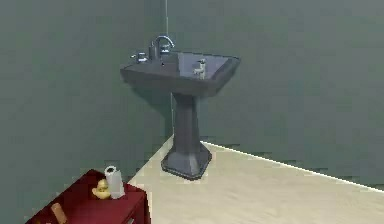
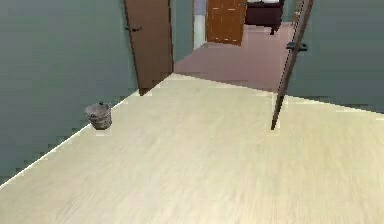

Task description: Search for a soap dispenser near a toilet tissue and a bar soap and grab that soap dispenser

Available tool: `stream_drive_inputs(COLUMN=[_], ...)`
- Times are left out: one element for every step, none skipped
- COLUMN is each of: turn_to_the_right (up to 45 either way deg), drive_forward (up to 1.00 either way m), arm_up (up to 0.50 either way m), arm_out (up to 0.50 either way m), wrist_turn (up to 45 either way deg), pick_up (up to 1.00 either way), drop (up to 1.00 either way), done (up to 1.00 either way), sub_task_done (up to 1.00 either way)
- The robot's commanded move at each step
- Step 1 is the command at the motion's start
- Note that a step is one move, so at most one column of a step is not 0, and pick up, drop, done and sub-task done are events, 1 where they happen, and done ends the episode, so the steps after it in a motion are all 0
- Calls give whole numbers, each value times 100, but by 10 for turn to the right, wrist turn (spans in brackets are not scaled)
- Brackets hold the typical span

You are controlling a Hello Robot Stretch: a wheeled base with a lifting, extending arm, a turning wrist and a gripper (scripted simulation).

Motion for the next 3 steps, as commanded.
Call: stream_drive_inputs(turn_to_the_right=[0,-450,-450], drive_forward=[40,0,0], arm_up=[0,0,0], arm_out=[0,0,0], wrist_turn=[0,0,0], pick_up=[0,0,0], drop=[0,0,0], done=[0,0,0], sub_task_done=[0,0,0])
